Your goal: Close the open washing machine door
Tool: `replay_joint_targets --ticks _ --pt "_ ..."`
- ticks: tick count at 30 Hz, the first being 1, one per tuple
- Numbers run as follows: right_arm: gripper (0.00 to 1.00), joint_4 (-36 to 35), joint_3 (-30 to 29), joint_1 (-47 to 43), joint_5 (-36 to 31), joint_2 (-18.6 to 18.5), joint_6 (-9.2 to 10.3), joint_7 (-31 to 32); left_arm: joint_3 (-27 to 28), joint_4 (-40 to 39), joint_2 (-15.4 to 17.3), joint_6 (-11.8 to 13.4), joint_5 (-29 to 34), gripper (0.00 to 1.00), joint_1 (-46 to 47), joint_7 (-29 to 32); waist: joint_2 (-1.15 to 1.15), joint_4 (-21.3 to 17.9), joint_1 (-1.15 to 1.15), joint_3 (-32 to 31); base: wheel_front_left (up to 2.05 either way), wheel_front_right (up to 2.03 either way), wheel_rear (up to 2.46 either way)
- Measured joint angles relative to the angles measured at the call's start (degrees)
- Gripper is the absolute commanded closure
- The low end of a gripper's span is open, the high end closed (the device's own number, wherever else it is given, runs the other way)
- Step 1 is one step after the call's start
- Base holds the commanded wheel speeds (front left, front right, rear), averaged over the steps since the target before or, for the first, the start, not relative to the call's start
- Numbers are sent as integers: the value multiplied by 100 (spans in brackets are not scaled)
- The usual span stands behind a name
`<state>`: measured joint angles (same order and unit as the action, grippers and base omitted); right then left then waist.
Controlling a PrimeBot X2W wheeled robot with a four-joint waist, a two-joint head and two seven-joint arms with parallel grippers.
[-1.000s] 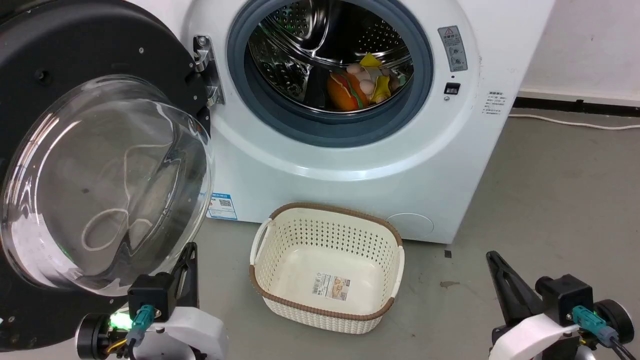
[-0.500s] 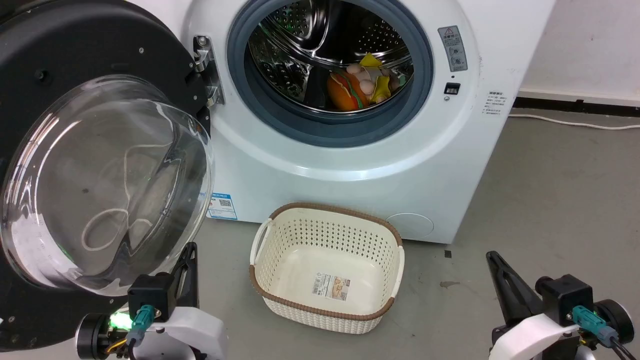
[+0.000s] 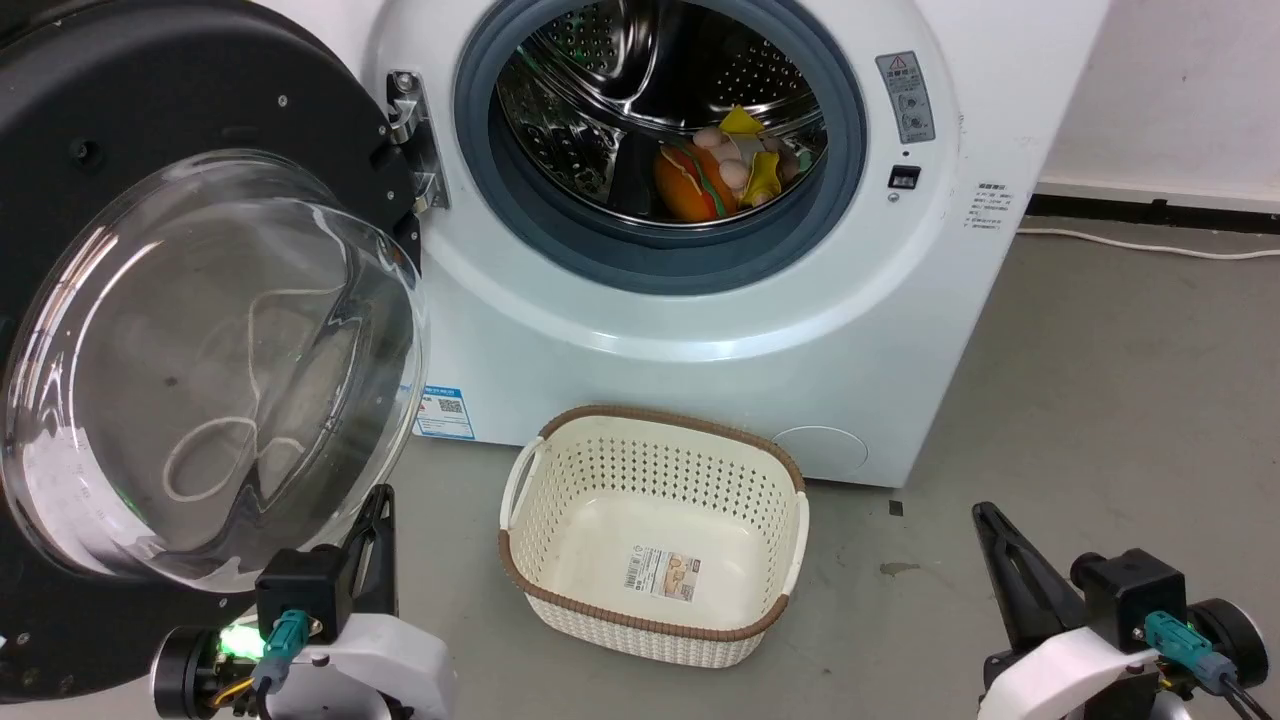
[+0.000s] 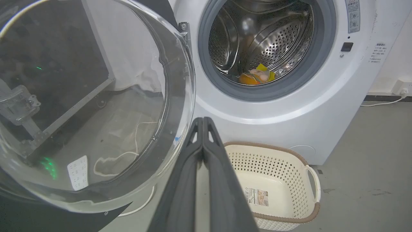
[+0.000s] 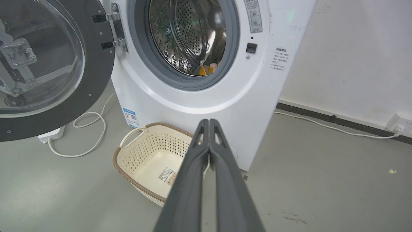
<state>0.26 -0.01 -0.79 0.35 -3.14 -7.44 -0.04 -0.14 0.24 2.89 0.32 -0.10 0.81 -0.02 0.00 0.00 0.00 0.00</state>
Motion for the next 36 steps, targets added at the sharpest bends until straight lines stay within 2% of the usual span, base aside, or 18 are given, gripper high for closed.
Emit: replay_joint_targets --ticks 6,7,26,36 --pt "100 0 -1 0 0 0 0 0 0 0 0 0 0 100 0 0 0 0 0 0 0 0 0" --pt "0 0 0 0 0 0 0 0 0 0 0 0 0 0 0 0 0 0 0 0 0 0 0" --pt "0 11 -68 -10 85 -1 0 -116 -90 -1 2 31 0 0 2 -113 0 33 0 -2 0 0 0" --pt "0 7 -25 -65 177 -1 0 -268 -152 -47 14 94 0 0 2 -264 0 260 0 -20 0 0 0"
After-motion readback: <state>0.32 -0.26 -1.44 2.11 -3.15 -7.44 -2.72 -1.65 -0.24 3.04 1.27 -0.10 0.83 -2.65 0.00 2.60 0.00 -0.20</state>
